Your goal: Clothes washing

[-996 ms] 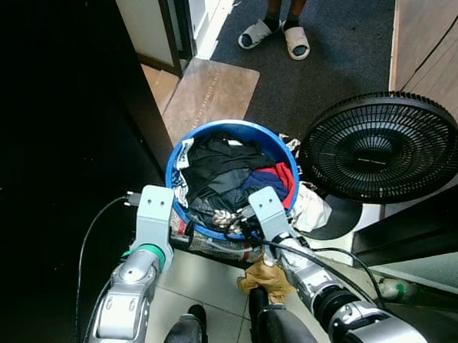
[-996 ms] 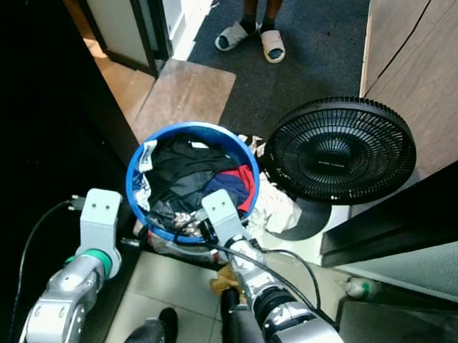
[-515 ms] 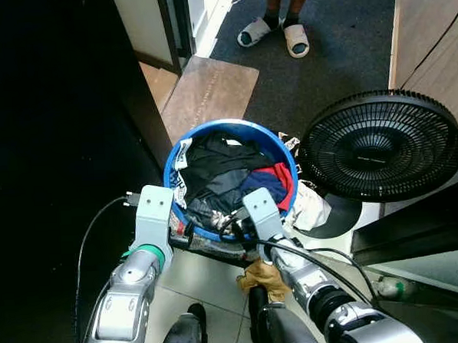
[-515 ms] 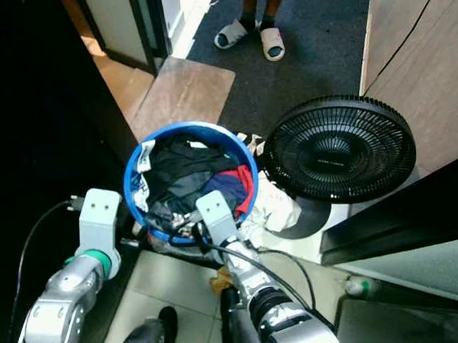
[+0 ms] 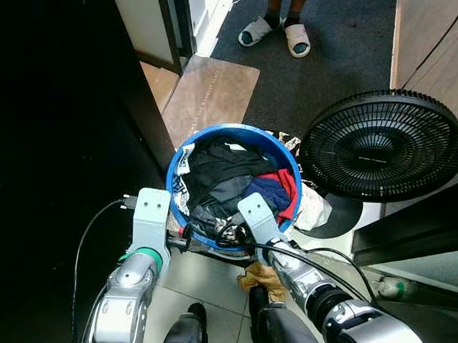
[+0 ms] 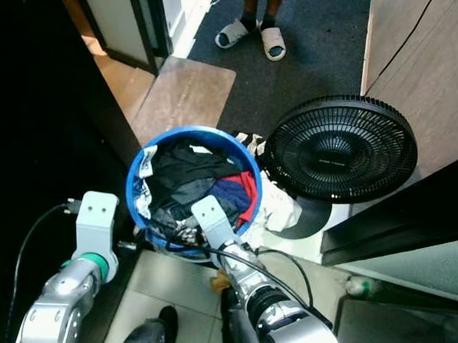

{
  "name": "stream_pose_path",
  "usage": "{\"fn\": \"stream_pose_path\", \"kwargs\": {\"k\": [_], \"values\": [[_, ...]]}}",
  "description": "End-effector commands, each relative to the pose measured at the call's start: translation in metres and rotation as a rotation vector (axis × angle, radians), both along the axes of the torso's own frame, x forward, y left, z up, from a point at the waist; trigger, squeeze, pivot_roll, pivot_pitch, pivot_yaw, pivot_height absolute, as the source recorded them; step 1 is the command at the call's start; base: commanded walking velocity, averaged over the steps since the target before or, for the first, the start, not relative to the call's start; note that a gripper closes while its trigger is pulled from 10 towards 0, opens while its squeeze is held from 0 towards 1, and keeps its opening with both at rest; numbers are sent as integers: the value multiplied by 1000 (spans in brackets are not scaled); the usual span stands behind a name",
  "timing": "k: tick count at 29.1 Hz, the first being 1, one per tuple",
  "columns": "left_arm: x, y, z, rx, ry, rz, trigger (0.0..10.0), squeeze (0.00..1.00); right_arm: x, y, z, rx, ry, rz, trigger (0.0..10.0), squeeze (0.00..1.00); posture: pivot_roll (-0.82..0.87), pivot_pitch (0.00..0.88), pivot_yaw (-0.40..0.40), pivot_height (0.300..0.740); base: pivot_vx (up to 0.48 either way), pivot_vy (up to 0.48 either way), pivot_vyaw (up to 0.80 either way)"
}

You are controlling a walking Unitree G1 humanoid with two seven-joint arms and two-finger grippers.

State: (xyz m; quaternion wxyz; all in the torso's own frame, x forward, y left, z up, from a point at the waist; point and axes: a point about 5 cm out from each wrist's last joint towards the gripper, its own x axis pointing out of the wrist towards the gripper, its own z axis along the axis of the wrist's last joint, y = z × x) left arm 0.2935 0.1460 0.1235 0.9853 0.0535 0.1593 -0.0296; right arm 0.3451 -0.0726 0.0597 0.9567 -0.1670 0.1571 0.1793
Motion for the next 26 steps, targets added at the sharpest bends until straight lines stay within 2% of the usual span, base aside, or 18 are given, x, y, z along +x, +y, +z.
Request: {"fn": "stream_pose_path", "kwargs": {"k": [1,19,23,25,26], "values": [[-7,2,-11,-10,49,10,10000,0,-17,-7,-27,-33,108,-17,0,0,256,474,96,740,0,0,0],[-9,2,-13,-10,60,11,10000,0,-12,-9,-18,38,48,-52,0,0,248,472,96,740,0,0,0],[-9,3,-15,-10,63,14,10000,0,-6,-8,-5,75,-30,-50,0,0,235,447,89,740,0,0,0],[-7,4,-18,-27,65,23,10000,0,5,-13,21,164,-193,-85,0,0,219,381,79,740,0,0,0],[-7,4,-18,-27,65,23,10000,0,5,-13,21,164,-193,-85,0,0,219,381,79,740,0,0,0]]}}
